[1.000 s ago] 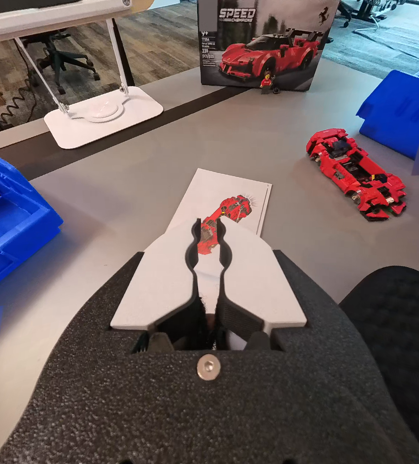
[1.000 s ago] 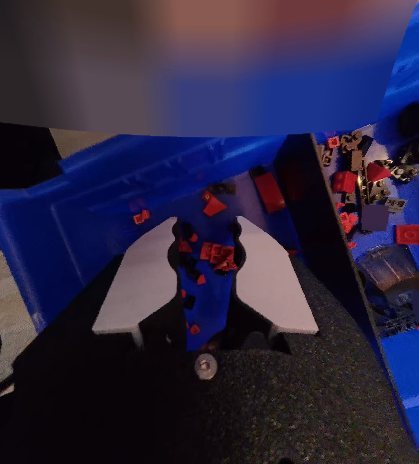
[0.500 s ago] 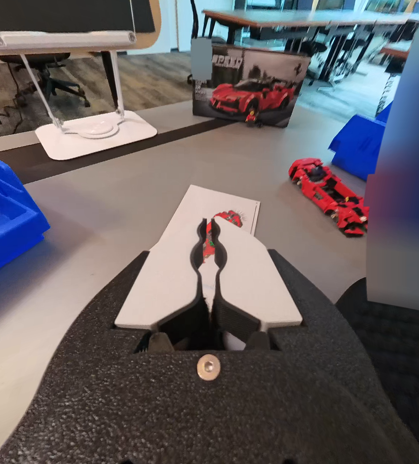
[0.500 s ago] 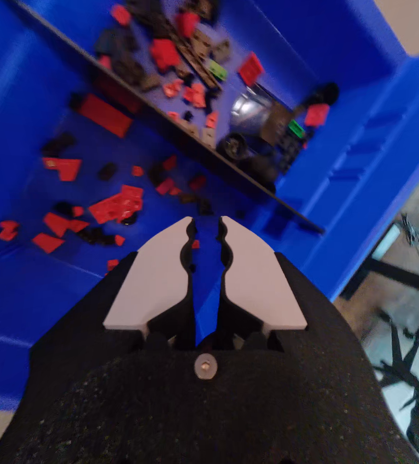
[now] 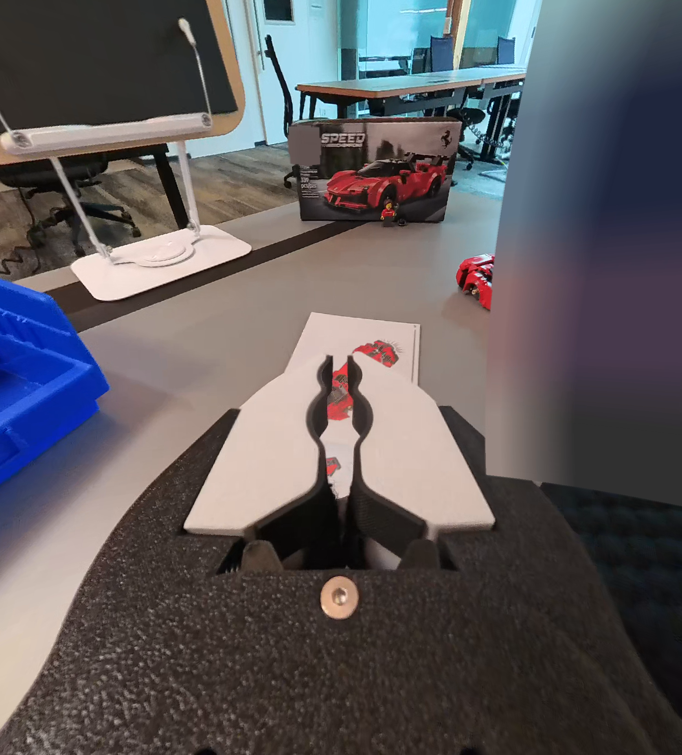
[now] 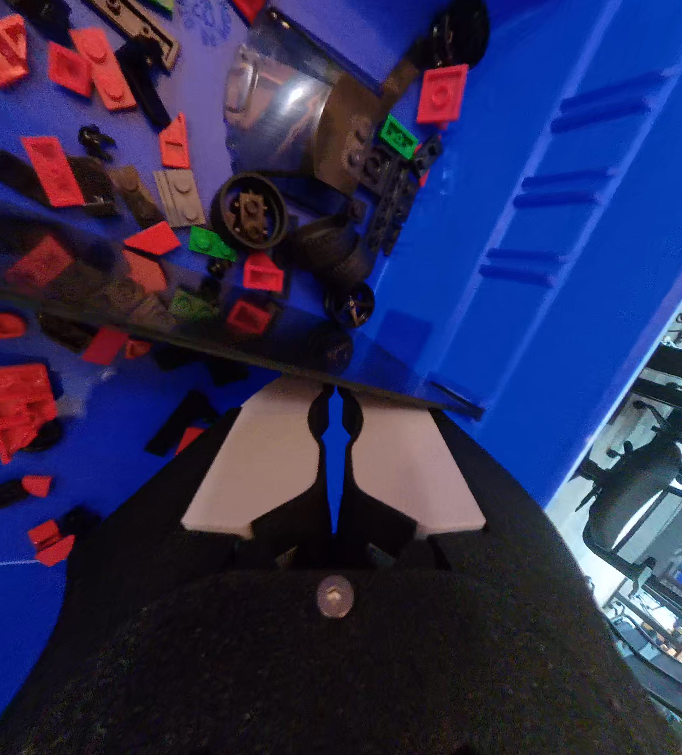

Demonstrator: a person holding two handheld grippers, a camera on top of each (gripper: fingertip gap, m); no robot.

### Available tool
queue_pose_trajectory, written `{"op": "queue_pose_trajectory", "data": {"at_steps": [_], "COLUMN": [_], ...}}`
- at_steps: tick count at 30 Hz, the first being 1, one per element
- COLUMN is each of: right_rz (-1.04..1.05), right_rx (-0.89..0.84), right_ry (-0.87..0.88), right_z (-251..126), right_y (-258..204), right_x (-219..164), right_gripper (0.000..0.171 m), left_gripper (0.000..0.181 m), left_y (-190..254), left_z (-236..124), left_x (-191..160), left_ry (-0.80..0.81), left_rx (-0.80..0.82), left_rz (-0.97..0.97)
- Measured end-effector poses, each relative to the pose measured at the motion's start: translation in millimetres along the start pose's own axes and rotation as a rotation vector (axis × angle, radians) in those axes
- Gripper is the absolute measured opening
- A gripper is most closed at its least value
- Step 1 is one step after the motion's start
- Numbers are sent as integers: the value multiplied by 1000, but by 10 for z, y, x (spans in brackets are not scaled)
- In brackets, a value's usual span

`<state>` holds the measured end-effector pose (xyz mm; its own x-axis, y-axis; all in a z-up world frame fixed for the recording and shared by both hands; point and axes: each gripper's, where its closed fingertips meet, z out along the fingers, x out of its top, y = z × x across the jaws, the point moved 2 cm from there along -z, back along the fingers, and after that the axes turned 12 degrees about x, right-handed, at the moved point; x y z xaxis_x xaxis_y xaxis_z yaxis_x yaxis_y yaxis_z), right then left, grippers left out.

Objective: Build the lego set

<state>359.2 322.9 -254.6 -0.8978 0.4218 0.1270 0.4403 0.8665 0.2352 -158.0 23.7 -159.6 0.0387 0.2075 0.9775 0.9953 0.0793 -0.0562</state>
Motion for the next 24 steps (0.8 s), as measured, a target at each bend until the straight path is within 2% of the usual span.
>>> {"op": "queue_pose_trajectory", "data": {"at_steps": [8,12,16,17,20,21,22,24], "right_rz": [-69,-59,-43,-28,-8,-18,-33,-33], "right_rx": [2,216,141,197,411,379,316,306], "right_ry": [-50,1,39,67,78,44,16,21], "right_z": [78,-16,-227,-251,-248,-218,-186,-144], "right_y": [-25,-316,-174,-218,-432,-386,-309,-307], "right_x": [5,65,92,119,131,84,44,51], "right_gripper": [1,1,1,1,16,21,18,15], "left_gripper": [6,6,7,7,7,7,7,7], "left_y": [-125,-132,-179,-189,-190,-183,-174,-156], "left_z": [-102,-123,-156,-162,-167,-166,-164,-162], "left_x": [-111,-136,-139,-139,-144,-149,-153,-160], "left_ry": [10,13,13,14,16,16,16,14], "left_rx": [16,18,33,35,34,32,29,23], "left_rz": [-44,-47,-37,-37,-39,-38,-35,-26]}}
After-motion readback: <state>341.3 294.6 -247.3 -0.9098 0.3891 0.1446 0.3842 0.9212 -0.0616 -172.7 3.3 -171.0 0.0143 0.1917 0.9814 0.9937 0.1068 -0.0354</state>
